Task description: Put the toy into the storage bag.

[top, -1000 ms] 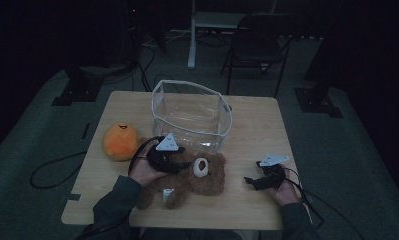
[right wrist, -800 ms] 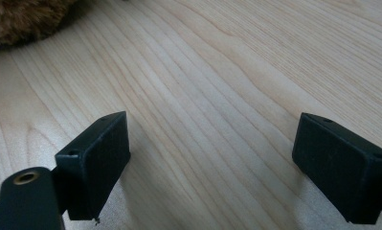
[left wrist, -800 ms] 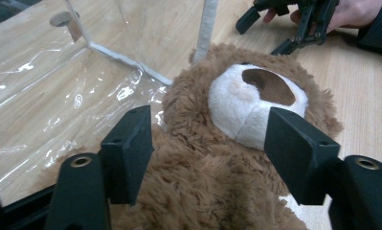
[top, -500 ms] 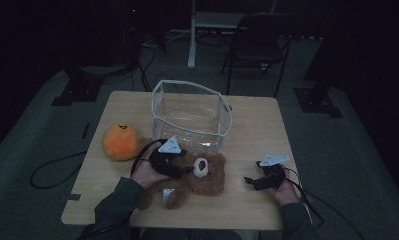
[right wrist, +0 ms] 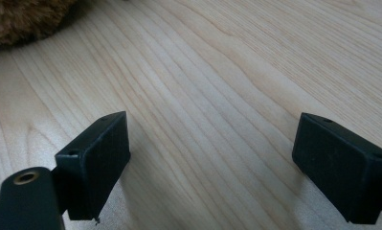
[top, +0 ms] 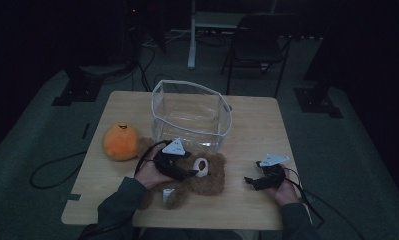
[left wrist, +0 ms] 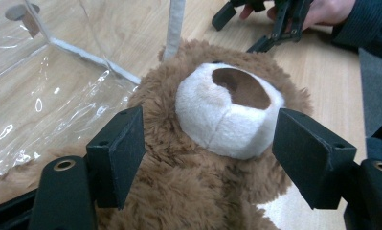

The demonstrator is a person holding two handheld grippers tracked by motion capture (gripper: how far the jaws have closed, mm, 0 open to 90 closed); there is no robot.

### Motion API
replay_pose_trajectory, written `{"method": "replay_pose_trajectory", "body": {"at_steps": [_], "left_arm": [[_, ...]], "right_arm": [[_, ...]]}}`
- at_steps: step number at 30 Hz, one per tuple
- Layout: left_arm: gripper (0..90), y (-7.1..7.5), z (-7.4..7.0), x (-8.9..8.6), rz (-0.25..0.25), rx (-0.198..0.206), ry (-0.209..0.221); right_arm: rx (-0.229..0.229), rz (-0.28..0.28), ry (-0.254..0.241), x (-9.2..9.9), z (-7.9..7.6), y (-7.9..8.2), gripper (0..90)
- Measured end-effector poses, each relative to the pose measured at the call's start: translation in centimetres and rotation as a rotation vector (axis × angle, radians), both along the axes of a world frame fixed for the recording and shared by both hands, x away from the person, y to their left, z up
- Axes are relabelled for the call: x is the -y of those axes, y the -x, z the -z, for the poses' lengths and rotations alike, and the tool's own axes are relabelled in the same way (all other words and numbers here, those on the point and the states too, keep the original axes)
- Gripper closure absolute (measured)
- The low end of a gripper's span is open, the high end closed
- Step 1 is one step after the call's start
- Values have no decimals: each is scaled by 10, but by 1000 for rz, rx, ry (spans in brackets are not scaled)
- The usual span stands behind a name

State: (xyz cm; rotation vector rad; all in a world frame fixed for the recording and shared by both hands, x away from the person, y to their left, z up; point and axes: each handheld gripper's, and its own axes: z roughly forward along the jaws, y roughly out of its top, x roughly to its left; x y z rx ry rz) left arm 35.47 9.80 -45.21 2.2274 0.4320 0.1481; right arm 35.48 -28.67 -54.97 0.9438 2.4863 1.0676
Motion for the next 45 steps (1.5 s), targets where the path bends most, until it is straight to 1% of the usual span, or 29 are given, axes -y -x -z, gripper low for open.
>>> {"method": "replay_pose_trajectory", "body": {"at_steps": [3,8,11,12,13,14,16,18,22,23,24,25,26,27,29,30,31,34,36,38,40,42,45], "left_arm": [[244,-2,2,5,-1,-4,-21],[243,-2,-1,8,7,2,-4],[243,-2,-4,11,17,2,-2],[242,-3,-4,13,20,3,-7],[206,-3,-4,15,25,-2,-13],[188,-3,-3,17,32,-5,-18],[188,-4,-3,21,43,-7,-30],[188,-5,-1,26,55,-18,-39],[188,-9,5,35,66,-30,-82],[188,-9,5,35,66,-30,-82],[188,-12,9,40,63,-50,-131],[166,-14,12,42,64,-60,-157],[155,-16,15,43,70,-64,-167],[145,-17,16,44,74,-72,-164],[138,-19,17,45,70,-89,-171],[119,-19,18,46,72,-91,-179],[103,-19,20,48,81,-84,-207],[88,-16,22,51,90,-71,-239],[86,-16,23,51,87,-70,-243],[86,-16,23,51,90,-60,-251],[96,-16,23,52,92,-49,-268],[126,-15,21,54,92,-45,-287],[142,-14,19,57,102,-28,-327]], "right_arm": [[0,0,0,0,0,0,120],[-1,1,0,0,0,0,120],[1,0,0,0,0,0,120],[1,-1,0,0,0,0,120],[0,0,0,0,0,0,120],[1,0,0,0,0,0,120],[0,0,0,0,0,0,120],[1,0,0,0,0,0,120],[1,0,0,0,0,0,120],[1,0,0,0,0,0,120],[1,0,0,0,0,0,120],[-1,0,0,0,0,0,121],[0,0,0,0,0,0,120],[0,0,0,0,0,0,120],[0,0,0,0,0,0,120],[-1,0,0,0,0,0,120],[0,0,0,0,0,0,120],[0,0,0,0,0,0,120],[0,0,0,0,0,0,120],[0,0,0,0,0,0,120],[0,1,0,0,0,0,120],[-1,1,-1,0,0,0,120],[-1,0,0,0,0,0,120]]}}
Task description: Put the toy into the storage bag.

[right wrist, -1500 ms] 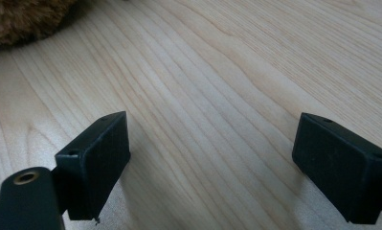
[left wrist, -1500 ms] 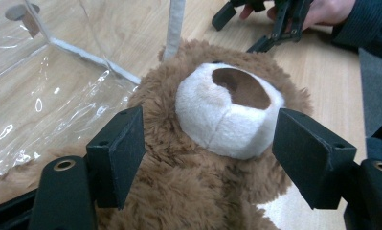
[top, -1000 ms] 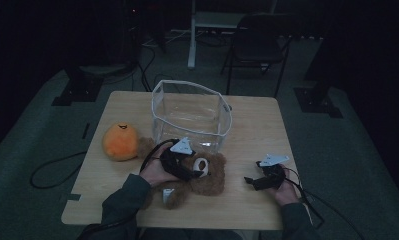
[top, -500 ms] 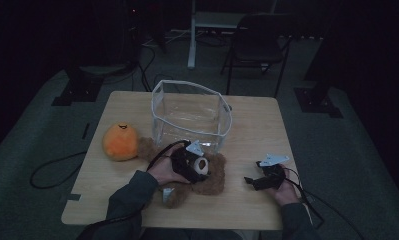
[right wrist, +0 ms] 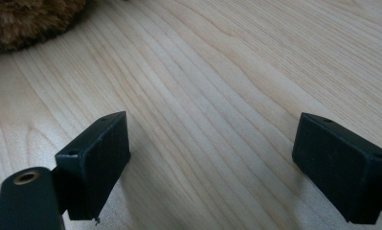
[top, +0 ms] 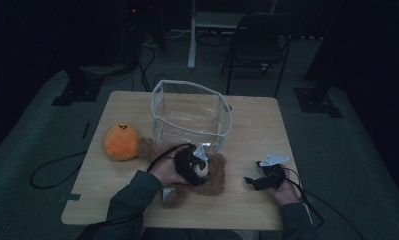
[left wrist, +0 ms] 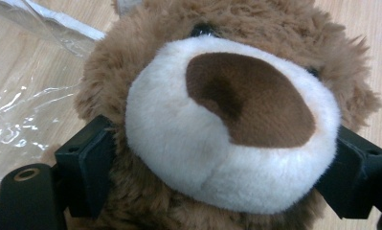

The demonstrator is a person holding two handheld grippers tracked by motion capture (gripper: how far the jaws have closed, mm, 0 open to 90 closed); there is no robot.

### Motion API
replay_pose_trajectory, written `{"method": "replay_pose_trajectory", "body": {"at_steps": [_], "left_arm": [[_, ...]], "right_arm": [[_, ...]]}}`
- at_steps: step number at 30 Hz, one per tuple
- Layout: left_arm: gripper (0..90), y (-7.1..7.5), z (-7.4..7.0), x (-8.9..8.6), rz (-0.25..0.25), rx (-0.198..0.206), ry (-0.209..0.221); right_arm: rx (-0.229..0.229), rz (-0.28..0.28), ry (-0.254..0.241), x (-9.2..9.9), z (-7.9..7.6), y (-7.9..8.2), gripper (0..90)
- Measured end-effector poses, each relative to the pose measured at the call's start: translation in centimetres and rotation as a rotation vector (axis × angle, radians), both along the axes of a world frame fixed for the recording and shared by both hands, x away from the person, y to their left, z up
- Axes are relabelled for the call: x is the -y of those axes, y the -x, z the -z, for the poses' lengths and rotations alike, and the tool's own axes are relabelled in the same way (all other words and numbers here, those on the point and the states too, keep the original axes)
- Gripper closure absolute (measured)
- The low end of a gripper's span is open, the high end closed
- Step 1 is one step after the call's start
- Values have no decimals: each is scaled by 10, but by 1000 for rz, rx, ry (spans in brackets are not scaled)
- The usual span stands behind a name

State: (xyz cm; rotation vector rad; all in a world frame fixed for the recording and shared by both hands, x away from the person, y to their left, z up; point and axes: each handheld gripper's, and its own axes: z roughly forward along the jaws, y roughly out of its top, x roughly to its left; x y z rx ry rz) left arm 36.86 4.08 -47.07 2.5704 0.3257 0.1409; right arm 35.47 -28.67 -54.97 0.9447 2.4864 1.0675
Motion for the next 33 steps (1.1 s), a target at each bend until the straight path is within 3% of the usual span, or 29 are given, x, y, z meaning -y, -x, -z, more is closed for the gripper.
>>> {"method": "replay_pose_trajectory", "body": {"at_steps": [6,11,16,22,29,33], "left_arm": [[145,1,-1,4,20,19,-24],[169,0,3,-1,10,-5,21],[241,1,4,-6,-6,-3,57],[368,8,3,-13,-27,46,121],[414,12,0,-17,-26,70,143],[421,15,-2,-18,-20,91,135]], "right_arm": [[1,-1,0,0,0,0,120],[0,1,0,0,0,0,120],[0,2,0,0,0,0,121],[-1,2,0,0,0,0,121],[0,1,1,0,0,0,120],[-1,2,1,0,0,0,120]]}}
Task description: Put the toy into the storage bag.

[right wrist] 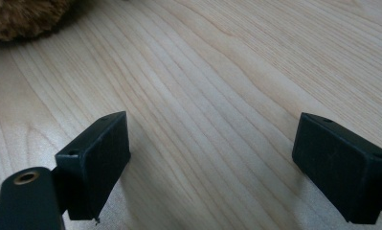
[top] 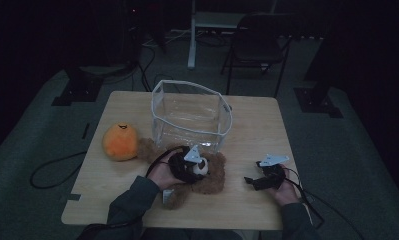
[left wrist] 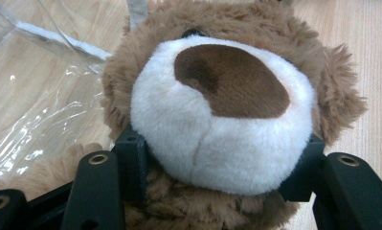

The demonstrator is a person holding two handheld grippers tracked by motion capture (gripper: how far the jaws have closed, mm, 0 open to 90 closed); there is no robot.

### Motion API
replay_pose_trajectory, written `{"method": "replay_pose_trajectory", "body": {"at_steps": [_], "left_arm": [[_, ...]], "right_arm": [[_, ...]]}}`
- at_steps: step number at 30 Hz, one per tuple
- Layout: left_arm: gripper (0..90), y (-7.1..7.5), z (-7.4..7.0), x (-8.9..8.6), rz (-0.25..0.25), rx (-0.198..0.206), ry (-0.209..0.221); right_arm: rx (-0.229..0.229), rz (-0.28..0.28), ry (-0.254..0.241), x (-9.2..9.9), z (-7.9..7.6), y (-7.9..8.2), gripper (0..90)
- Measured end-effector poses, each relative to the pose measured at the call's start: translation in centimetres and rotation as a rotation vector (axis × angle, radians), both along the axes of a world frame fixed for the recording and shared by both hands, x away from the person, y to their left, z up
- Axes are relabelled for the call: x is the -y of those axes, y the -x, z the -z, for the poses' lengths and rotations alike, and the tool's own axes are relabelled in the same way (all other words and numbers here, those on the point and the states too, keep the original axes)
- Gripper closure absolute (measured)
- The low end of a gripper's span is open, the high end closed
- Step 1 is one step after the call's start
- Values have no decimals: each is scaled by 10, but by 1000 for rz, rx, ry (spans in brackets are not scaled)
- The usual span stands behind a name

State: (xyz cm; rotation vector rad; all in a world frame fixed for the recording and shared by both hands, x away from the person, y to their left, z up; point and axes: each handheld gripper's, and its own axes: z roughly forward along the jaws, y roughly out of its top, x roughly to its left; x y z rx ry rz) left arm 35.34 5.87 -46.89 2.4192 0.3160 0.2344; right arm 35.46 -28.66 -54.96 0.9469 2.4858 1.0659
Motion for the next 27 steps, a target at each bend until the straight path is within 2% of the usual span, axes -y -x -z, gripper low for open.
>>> {"method": "replay_pose_trajectory", "body": {"at_steps": [4,7,27], "left_arm": [[424,4,-2,0,0,24,-8],[428,6,-4,-1,-1,32,0],[431,15,-26,-12,-6,52,97]], "right_arm": [[1,-1,0,0,0,0,121],[1,0,0,0,0,0,121],[-1,0,-1,0,0,0,121]]}}
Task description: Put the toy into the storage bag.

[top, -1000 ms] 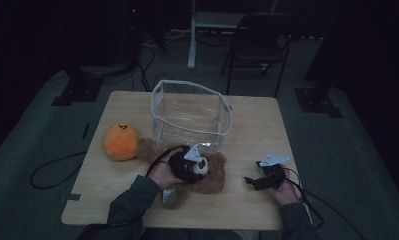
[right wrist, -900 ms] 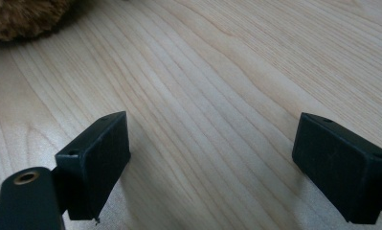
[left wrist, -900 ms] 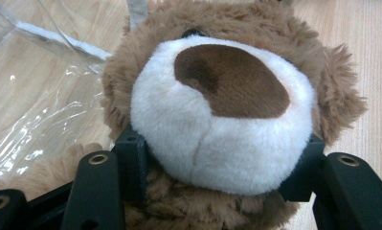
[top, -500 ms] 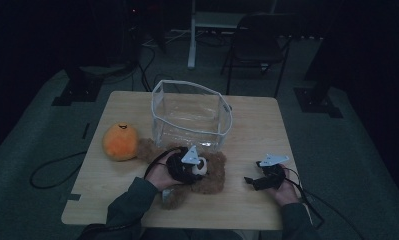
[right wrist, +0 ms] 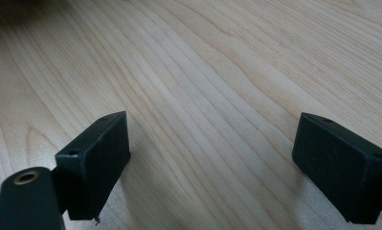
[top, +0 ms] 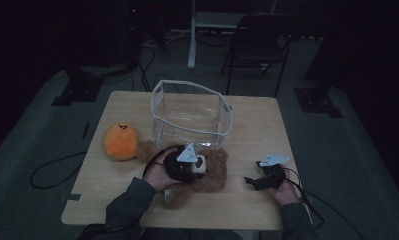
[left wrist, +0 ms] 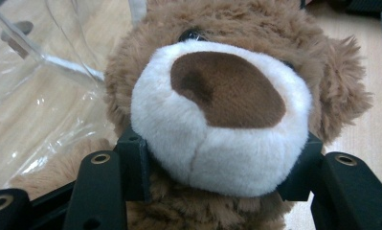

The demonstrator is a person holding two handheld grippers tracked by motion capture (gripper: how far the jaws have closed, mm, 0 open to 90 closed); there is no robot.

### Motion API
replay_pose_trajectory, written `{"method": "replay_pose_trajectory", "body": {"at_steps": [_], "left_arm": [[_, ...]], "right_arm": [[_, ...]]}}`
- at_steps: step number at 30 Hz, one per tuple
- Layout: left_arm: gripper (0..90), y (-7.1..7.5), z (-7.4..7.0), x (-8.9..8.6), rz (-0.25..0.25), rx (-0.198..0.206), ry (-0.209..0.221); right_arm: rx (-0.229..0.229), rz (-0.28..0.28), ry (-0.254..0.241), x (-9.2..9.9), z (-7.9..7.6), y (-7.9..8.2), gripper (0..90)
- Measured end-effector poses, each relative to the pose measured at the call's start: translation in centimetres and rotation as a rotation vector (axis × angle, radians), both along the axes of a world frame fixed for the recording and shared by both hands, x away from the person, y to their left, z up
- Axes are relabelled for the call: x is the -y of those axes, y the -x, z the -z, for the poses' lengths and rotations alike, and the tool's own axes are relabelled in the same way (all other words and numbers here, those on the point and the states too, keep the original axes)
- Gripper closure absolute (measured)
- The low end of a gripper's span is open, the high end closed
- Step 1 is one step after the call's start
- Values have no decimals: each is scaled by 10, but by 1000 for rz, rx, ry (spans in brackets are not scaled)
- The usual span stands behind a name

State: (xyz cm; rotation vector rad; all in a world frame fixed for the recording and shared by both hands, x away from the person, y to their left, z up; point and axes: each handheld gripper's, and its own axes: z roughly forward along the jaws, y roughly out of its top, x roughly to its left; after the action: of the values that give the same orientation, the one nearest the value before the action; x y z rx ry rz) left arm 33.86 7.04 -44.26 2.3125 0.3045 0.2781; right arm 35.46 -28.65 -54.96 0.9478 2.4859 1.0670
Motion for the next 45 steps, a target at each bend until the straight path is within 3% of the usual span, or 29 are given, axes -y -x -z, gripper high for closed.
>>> {"method": "replay_pose_trajectory", "body": {"at_steps": [7,14,17,23,45], "left_arm": [[432,2,-12,-8,-9,5,74],[435,3,-18,-12,-15,5,112],[437,5,-23,-15,-7,10,154],[439,10,-32,-18,2,20,197],[438,21,-57,-24,-8,61,243]], "right_arm": [[0,0,0,0,0,0,121],[1,0,0,0,0,0,120],[2,-1,0,0,0,0,121],[2,-1,0,0,0,0,121],[2,-1,1,0,0,0,121]]}}
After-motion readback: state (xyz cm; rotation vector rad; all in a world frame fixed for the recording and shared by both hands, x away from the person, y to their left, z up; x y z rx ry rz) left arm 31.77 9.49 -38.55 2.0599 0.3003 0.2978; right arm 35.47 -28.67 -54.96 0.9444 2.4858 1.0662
